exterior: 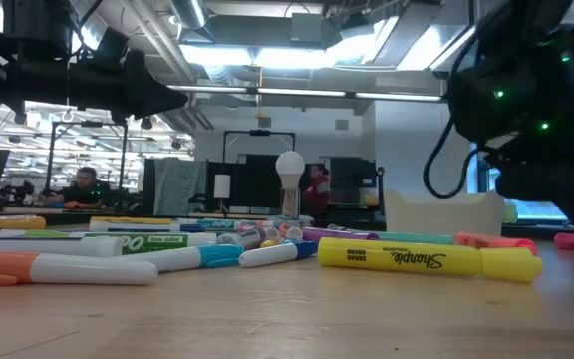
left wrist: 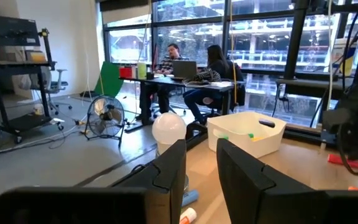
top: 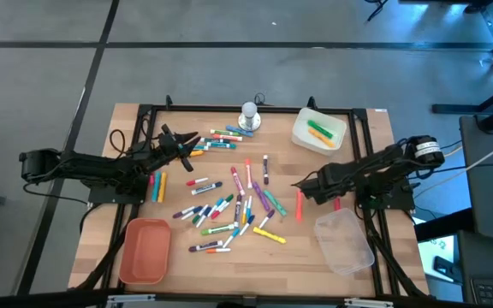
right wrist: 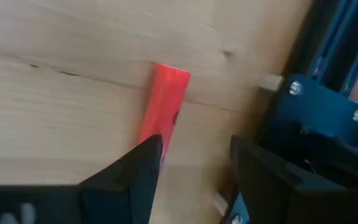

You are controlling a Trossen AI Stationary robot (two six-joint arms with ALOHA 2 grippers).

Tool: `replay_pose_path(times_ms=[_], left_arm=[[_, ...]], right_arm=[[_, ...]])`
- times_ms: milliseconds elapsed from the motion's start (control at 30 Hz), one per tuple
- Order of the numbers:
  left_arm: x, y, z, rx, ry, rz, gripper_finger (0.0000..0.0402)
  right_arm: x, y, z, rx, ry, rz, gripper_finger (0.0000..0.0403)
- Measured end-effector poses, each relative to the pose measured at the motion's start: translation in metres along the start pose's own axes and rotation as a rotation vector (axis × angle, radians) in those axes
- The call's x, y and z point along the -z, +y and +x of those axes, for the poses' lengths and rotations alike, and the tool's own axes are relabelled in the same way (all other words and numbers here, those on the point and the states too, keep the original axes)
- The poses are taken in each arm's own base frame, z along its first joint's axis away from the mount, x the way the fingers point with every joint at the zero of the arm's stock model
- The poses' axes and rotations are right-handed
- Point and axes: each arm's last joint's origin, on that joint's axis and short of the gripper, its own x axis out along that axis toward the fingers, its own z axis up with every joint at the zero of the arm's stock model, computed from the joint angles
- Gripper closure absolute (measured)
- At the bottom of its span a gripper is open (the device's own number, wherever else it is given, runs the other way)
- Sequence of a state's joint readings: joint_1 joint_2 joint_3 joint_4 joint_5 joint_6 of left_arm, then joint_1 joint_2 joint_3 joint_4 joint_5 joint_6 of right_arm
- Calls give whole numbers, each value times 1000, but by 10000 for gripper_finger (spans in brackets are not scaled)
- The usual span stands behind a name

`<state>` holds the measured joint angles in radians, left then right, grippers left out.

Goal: Pick & Place Markers
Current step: Put the large pink highlighter pen into the white bin

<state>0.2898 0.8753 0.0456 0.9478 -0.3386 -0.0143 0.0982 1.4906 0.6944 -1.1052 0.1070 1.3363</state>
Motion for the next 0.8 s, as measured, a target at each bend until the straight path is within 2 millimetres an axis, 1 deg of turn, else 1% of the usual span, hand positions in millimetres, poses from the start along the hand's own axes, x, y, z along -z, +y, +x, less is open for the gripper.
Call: replay_pose_path(times_ms=[67, 300, 433, 533, 667, 800], left_arm=[[0, 0, 0, 0, 0, -8, 316], [0, 0, 0, 2, -3, -32, 316], [0, -1, 0, 27, 2, -44, 316], [1, -1, 0, 40, 8, -49, 316], [2, -2, 0, 46, 19, -49, 316], [2, -2, 0, 46, 19, -48, 316]], right_arm=[[0, 3, 5, -28, 0, -5, 207], [3, 1, 17, -62, 31, -30, 207], [3, 0, 14, -51, 27, -31, 207], [0, 4, 2, -50, 13, -55, 207], [-6, 12, -29, -134, -39, -104, 207], [-9, 11, -55, -164, -42, -144, 207]])
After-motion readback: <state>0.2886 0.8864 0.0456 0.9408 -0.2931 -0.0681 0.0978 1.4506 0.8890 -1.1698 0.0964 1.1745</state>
